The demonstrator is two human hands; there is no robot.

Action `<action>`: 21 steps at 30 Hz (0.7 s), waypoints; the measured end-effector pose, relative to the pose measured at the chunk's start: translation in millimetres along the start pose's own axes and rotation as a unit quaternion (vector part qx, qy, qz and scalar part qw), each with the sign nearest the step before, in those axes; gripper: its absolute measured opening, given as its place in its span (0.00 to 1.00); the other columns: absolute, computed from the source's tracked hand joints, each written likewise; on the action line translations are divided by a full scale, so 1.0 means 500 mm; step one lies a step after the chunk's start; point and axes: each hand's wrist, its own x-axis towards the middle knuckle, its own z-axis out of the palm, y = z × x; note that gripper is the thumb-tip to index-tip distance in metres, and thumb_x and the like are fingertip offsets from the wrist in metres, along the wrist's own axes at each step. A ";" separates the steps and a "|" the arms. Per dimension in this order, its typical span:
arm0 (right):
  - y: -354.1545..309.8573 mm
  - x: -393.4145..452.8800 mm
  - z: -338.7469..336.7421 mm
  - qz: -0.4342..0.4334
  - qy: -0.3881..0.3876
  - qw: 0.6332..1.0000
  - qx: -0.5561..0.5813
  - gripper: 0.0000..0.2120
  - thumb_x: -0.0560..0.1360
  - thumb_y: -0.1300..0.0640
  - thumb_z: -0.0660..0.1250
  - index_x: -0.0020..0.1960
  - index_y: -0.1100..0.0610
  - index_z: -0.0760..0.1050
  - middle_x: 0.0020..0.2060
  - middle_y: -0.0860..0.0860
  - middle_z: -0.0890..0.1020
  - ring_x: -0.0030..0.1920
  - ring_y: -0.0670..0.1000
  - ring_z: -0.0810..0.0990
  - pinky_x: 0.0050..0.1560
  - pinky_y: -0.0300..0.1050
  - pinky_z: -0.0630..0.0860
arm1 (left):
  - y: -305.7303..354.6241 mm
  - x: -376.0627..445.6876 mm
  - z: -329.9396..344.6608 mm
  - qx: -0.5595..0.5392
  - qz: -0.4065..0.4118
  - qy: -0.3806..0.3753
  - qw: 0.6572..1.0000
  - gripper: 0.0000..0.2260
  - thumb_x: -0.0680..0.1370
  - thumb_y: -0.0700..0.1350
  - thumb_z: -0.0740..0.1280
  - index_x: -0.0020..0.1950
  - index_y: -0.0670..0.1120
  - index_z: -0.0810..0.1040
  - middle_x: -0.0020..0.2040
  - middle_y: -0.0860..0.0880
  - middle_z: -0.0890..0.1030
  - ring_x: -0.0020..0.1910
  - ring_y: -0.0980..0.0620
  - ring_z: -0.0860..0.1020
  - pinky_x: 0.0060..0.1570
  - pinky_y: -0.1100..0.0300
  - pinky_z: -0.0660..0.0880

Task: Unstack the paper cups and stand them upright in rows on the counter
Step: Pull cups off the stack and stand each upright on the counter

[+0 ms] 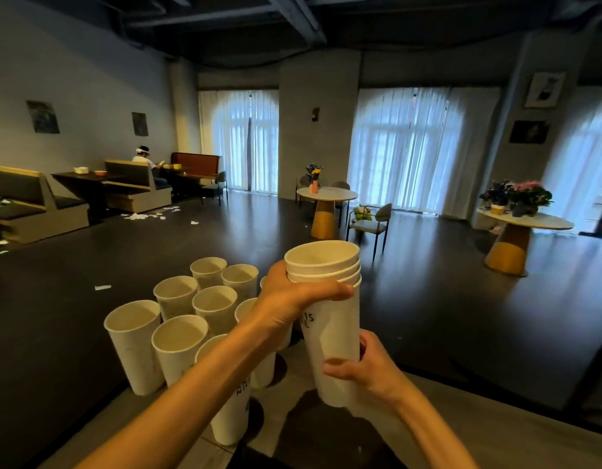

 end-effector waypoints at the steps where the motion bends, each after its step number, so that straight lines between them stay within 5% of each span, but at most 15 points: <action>1: 0.011 0.006 0.008 -0.004 0.032 0.999 -0.010 0.33 0.59 0.51 0.82 0.60 0.46 0.72 0.53 0.47 0.81 0.53 0.38 0.80 0.46 0.33 0.79 | 0.002 -0.004 -0.003 0.013 0.005 0.027 1.000 0.40 0.54 0.54 0.84 0.64 0.50 0.77 0.54 0.50 0.84 0.53 0.51 0.82 0.49 0.56 0.81; 3: 0.040 0.012 0.023 0.006 0.087 0.996 -0.029 0.33 0.60 0.55 0.83 0.58 0.41 0.72 0.55 0.44 0.80 0.54 0.39 0.79 0.47 0.36 0.79 | 0.008 -0.001 -0.013 0.005 0.015 0.077 0.997 0.38 0.55 0.53 0.84 0.63 0.51 0.76 0.55 0.50 0.83 0.53 0.52 0.82 0.49 0.55 0.81; 9: 0.163 0.030 0.077 0.100 0.147 0.983 -0.050 0.40 0.50 0.40 0.83 0.56 0.42 0.68 0.54 0.42 0.76 0.55 0.43 0.76 0.47 0.35 0.73 | 0.055 0.021 -0.080 -0.054 0.087 0.120 0.987 0.39 0.53 0.57 0.81 0.63 0.55 0.75 0.53 0.52 0.84 0.53 0.51 0.83 0.52 0.49 0.82; 12: 0.185 0.039 0.095 0.128 0.154 0.978 -0.051 0.43 0.51 0.44 0.84 0.58 0.41 0.63 0.54 0.40 0.73 0.52 0.41 0.74 0.52 0.41 0.76 | 0.072 0.028 -0.107 -0.072 0.108 0.135 0.982 0.49 0.50 0.61 0.82 0.69 0.52 0.71 0.55 0.51 0.83 0.53 0.52 0.83 0.50 0.51 0.83; 15: 0.198 0.056 0.103 0.154 0.179 0.971 -0.017 0.45 0.53 0.52 0.86 0.60 0.43 0.61 0.54 0.42 0.72 0.57 0.46 0.72 0.63 0.53 0.74 | 0.076 0.031 -0.131 -0.092 0.101 0.142 0.980 0.49 0.52 0.59 0.81 0.70 0.52 0.70 0.57 0.49 0.82 0.53 0.52 0.83 0.51 0.48 0.83; 21: 0.214 0.082 0.117 0.162 0.186 0.969 -0.020 0.51 0.49 0.50 0.87 0.66 0.45 0.65 0.59 0.45 0.76 0.62 0.50 0.75 0.66 0.57 0.74 | 0.075 0.035 -0.148 -0.133 0.113 0.133 0.976 0.53 0.47 0.67 0.81 0.69 0.53 0.72 0.51 0.53 0.84 0.51 0.54 0.84 0.45 0.55 0.82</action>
